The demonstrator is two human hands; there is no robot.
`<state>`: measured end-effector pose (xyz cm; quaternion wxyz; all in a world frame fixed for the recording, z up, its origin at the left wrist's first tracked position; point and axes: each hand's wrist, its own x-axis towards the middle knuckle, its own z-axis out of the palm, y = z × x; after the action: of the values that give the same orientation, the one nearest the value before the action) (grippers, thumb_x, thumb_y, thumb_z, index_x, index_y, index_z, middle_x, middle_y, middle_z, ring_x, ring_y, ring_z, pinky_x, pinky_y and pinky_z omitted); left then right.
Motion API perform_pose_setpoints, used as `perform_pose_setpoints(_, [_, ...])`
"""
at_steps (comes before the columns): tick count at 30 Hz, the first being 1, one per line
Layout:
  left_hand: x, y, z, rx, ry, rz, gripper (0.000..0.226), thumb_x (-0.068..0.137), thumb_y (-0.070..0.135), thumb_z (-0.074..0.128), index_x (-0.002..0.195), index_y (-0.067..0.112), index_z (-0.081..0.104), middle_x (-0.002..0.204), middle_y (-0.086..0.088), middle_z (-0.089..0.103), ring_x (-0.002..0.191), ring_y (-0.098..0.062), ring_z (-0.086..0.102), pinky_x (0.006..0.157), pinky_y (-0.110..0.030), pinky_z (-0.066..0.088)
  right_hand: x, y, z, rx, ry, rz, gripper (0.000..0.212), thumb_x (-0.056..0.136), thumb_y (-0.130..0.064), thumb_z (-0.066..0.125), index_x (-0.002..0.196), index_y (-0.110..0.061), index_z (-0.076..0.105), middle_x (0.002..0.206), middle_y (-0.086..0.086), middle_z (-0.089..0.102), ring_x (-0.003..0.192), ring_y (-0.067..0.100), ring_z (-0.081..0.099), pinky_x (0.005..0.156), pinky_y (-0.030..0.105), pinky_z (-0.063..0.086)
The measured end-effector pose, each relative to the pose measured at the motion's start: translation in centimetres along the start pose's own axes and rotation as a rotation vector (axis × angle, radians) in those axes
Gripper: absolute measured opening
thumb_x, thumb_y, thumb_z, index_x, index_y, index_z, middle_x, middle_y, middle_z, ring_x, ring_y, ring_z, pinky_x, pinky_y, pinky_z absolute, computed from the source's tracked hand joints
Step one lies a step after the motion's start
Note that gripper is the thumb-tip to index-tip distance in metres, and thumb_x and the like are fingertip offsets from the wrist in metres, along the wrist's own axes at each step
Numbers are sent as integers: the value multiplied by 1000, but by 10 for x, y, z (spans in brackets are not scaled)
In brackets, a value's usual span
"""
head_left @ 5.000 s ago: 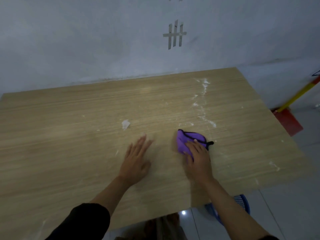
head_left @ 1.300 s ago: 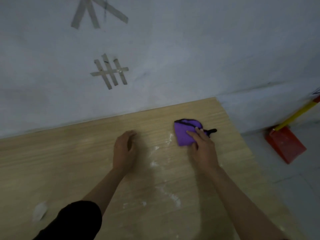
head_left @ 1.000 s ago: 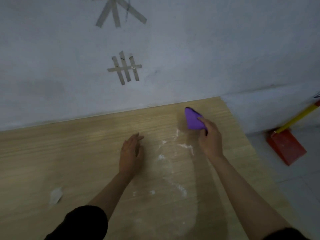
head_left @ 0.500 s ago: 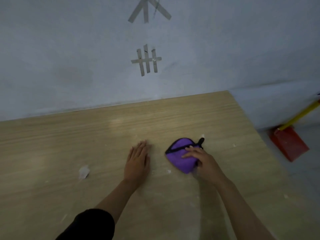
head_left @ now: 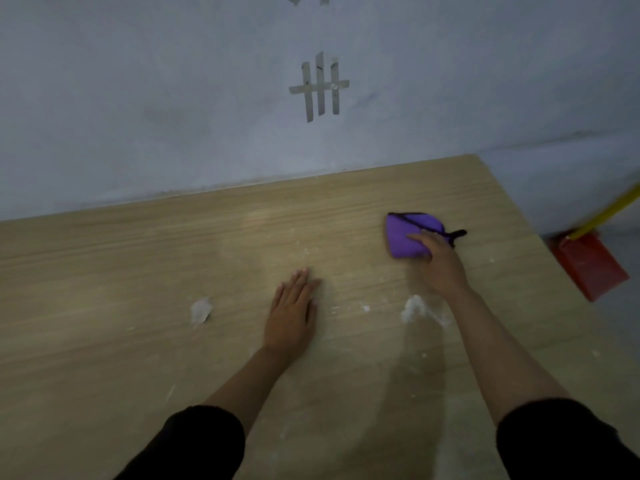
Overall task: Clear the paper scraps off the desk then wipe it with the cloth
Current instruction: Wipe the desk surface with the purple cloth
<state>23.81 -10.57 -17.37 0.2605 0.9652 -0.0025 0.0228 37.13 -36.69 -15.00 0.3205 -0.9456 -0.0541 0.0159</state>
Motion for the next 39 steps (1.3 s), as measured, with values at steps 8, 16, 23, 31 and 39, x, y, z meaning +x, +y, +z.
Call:
perform_pose_setpoints(8, [-3, 1, -15, -81, -34, -29, 69, 84, 50, 4, 139, 23, 36, 153, 3, 25, 143, -10, 14, 115, -24, 1, -120, -6, -37, 85, -1, 61, 49, 54, -1, 40, 85, -29, 65, 103, 3, 62, 100, 24, 59, 81, -1, 32])
perform_pose_setpoints(16, [-24, -14, -30, -146, 36, -165, 61, 89, 42, 17, 141, 15, 31, 150, -3, 32, 141, -14, 24, 116, -30, 10, -60, -114, 52, 30, -233, -283, 54, 73, 2, 51, 119, -23, 62, 135, 7, 52, 124, 19, 47, 106, 24, 32])
perform_pose_setpoints(23, [-47, -29, -42, -146, 96, -214, 58, 90, 39, 15, 139, 17, 36, 148, -1, 37, 141, -11, 22, 118, -32, -2, -134, -65, 37, 101, -298, -267, 57, 52, 1, 36, 94, -15, 71, 117, 2, 60, 122, 26, 50, 105, 10, 24])
perform_pose_setpoints(31, [-82, -37, -56, -383, 301, -330, 54, 92, 37, 18, 130, 13, 47, 138, -6, 49, 136, -15, 33, 119, -34, 7, -144, -134, 33, 110, -191, -278, 49, 63, -3, 45, 105, -14, 69, 113, 9, 62, 106, 27, 57, 95, 22, 37])
perform_pose_setpoints(39, [-106, -54, -64, -404, 447, -402, 48, 92, 29, 25, 126, 6, 50, 132, -15, 54, 126, -28, 45, 114, -50, 22, -180, -173, 121, 56, -469, -457, 50, 75, -1, 41, 114, -20, 65, 138, 3, 50, 135, 17, 35, 115, 35, 20])
